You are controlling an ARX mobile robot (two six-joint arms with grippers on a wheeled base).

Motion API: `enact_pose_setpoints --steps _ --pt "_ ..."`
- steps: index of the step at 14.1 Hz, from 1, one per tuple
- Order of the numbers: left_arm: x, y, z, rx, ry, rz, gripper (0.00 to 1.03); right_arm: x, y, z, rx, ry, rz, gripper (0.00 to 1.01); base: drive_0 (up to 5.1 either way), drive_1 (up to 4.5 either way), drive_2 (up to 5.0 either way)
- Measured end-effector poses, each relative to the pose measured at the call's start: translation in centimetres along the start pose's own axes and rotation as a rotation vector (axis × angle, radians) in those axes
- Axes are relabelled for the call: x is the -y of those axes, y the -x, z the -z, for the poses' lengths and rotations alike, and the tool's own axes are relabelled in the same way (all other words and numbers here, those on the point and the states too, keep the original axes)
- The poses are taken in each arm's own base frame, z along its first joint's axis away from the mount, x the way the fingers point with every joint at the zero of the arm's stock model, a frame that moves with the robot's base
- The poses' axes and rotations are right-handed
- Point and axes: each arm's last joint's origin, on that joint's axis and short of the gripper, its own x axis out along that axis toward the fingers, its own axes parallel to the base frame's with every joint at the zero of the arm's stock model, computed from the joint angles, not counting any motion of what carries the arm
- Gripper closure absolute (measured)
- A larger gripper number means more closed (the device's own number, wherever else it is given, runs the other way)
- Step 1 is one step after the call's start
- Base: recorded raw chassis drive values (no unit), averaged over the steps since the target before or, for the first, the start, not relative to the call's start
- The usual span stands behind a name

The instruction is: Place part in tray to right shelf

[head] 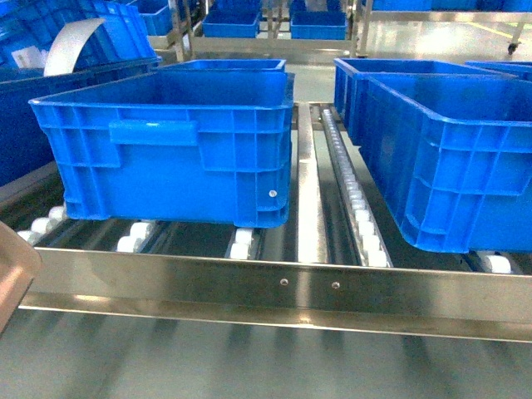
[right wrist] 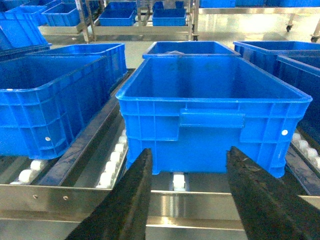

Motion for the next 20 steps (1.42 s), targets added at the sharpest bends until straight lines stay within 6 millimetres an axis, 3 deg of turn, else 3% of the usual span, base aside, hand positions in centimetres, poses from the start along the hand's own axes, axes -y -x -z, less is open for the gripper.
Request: enact_pose_setpoints --steps 3,4,15,16,20 --pt "1.2 0.7 1.9 -0.008 -0.018 0.009 0.89 0.0 0.8 1.0 0.013 0.000 -0.001 0.94 0.0 0.00 0.0" --pt "1.1 0.9 2.3 -0.005 -0.018 -0.005 0.89 0.0 1.0 1.4 0.012 -0.003 0.000 0.99 0.0 0.00 0.0" --pt "1.0 3.1 5.5 -0.037 -0.019 -0.015 0.89 -0.1 3.0 4.1 -0.029 -0.005 -0.002 0.99 0.0 0.00 0.0" --pt "1.0 3.2 4.9 0.026 -0.023 -0.016 0.89 -0.1 3.4 3.6 0.031 -0.005 -0.001 0.99 0.0 0.00 0.0" --pt "1.0 3.2 5.0 0.009 -0.024 -0.015 0.89 -0.1 3.4 3.8 0.013 -0.006 -0.001 0.99 0.0 0.00 0.0"
